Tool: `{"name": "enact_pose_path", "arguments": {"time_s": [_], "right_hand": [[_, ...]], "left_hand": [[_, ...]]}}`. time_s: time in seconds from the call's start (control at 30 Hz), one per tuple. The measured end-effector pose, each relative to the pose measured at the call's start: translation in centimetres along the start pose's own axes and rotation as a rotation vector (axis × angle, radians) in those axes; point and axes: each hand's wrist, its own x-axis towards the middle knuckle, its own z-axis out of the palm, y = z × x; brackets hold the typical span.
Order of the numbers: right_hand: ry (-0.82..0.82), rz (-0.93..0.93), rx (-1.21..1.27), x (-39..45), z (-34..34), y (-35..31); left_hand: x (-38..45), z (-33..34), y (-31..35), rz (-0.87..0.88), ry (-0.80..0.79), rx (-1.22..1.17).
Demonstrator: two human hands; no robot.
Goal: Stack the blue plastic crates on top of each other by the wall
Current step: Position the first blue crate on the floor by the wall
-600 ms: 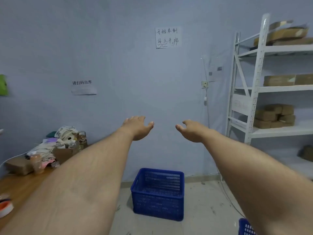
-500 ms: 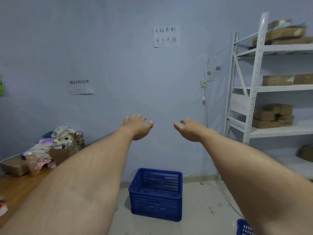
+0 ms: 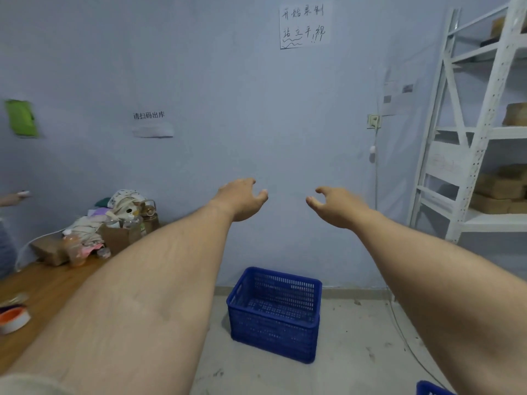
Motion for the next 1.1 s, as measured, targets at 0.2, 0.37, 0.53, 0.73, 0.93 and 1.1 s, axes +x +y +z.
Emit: {"name": "enact_pose_path", "arguments": {"time_s": [0.2, 0.37, 0.53, 0.73, 0.93, 1.1], "right_hand": [[0.012, -0.048, -0.026, 7.0, 4.4, -0.3], [0.046, 0.029, -0.040, 15.7, 8.0, -0.8], [-0.007, 0.180, -0.005, 23.5, 11.8, 0.8], [-0.080, 0.385, 0.182, 29.0, 19.1, 5.5], [-0.130, 0.607, 0.608, 34.6, 30.2, 11.3], [-0.277, 0.864, 0.899, 37.8, 41.2, 17.6]], "left_hand": [[7.1, 3.6, -2.8, 0.001, 0.030, -0.004], [16.0, 5.9, -6.3, 0.039, 0.080, -0.024], [25.7, 10.6, -9.8, -0.003, 0.002, -0.167], [33.1, 20.1, -9.2, -0.057, -0.202, -0.365], [38.0, 32.1, -8.3, -0.261, -0.208, -0.631], [39.2, 43.1, -9.8, -0.548, -0.271, -0.693]]}}
